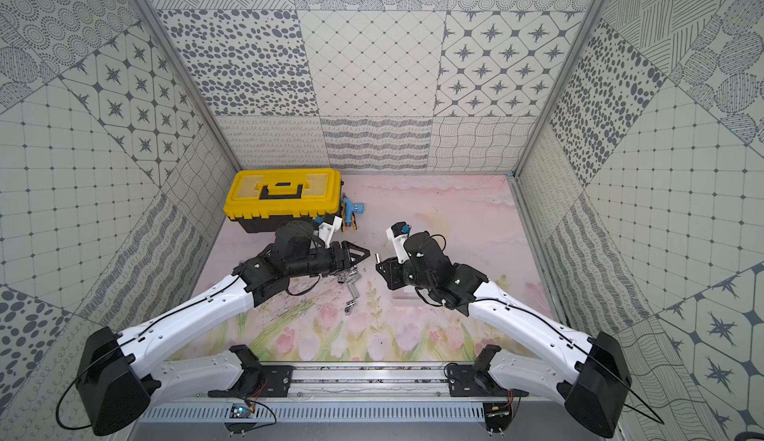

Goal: Put the socket on the desktop into the storage box
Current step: Place the socket head in the storage box.

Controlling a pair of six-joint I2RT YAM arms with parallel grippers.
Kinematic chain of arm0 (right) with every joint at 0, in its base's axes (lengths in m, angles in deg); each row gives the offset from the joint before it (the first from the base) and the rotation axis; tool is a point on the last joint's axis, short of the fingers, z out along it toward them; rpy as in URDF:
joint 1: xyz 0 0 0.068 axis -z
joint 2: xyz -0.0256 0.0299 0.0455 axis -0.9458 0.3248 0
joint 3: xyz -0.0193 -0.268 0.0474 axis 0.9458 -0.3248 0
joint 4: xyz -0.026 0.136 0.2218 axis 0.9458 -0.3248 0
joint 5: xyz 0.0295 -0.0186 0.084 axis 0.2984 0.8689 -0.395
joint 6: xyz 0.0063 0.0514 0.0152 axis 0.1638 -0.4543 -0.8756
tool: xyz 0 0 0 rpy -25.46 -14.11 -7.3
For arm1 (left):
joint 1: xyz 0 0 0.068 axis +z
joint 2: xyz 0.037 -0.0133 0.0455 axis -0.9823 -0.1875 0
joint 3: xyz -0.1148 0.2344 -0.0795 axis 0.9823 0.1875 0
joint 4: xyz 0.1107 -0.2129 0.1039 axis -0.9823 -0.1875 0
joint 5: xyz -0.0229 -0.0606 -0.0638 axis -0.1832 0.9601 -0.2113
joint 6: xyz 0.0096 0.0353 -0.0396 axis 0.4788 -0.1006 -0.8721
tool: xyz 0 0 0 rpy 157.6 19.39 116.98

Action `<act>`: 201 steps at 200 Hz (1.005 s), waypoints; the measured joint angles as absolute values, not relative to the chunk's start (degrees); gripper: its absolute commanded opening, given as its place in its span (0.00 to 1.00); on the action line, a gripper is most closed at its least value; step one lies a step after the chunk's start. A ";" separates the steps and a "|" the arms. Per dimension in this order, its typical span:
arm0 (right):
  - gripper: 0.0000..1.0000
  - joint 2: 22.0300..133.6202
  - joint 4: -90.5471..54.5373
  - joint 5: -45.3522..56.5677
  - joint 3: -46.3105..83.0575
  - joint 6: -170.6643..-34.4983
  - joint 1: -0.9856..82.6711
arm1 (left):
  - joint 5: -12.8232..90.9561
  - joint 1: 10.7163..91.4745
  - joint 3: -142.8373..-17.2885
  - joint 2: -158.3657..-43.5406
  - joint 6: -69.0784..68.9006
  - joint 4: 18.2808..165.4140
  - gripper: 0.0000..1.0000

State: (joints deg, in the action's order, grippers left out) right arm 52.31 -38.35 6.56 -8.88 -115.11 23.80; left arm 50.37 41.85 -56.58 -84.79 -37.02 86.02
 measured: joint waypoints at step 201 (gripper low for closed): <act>0.53 53.97 -21.57 -24.63 -15.42 -127.92 38.40 | 60.29 43.78 -50.16 -87.32 -45.28 102.98 0.00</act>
